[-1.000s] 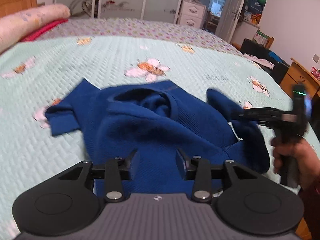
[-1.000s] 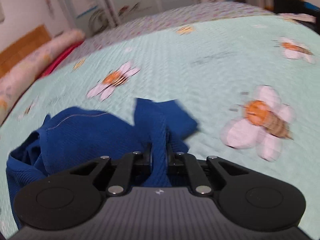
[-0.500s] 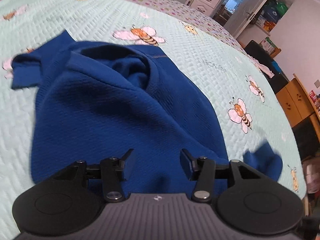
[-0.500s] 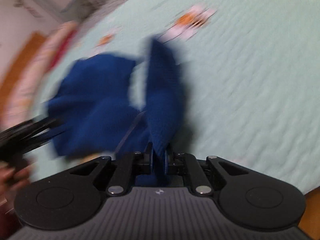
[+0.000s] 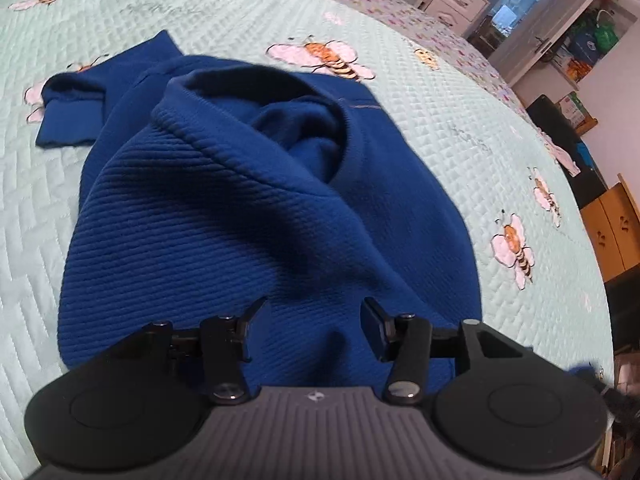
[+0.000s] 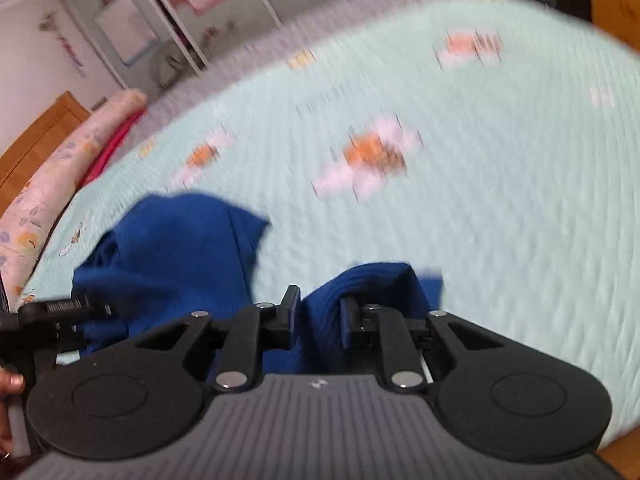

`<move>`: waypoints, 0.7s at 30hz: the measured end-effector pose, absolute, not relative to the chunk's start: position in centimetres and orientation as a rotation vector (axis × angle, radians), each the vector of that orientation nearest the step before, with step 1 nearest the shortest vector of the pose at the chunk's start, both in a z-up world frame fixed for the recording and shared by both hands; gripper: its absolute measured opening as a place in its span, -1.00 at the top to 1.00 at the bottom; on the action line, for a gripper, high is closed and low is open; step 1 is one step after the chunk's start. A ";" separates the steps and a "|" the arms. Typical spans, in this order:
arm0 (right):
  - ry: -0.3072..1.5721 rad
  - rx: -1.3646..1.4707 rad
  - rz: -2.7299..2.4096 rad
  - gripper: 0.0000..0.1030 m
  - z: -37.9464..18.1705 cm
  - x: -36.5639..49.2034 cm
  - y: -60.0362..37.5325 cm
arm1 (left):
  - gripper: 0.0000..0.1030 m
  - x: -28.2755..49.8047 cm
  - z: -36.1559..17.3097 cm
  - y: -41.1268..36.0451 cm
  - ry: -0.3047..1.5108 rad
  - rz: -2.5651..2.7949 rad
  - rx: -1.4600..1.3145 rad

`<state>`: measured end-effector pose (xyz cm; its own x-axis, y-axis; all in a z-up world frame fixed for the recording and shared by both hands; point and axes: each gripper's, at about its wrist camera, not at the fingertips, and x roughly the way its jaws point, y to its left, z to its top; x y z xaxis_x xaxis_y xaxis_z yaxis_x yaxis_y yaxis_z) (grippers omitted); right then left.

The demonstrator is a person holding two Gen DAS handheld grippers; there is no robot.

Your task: Fold clothes

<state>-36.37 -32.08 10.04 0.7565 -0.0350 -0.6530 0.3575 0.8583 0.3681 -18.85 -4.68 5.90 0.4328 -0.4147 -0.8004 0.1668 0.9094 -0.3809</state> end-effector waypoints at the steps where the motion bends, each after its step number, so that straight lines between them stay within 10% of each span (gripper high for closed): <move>1: 0.666 0.458 -0.233 0.50 10.6 -35.8 -31.5 | -0.02 -19.1 5.9 -4.6 1.067 -0.371 -0.244; 4: 0.720 0.360 -0.303 0.19 10.8 -33.6 -30.2 | -0.02 -19.7 5.8 -4.0 1.075 -0.363 -0.182; 21: 0.789 0.186 -0.310 -0.09 10.9 -31.8 -26.3 | -0.02 -21.0 5.9 -0.1 1.091 -0.390 -0.221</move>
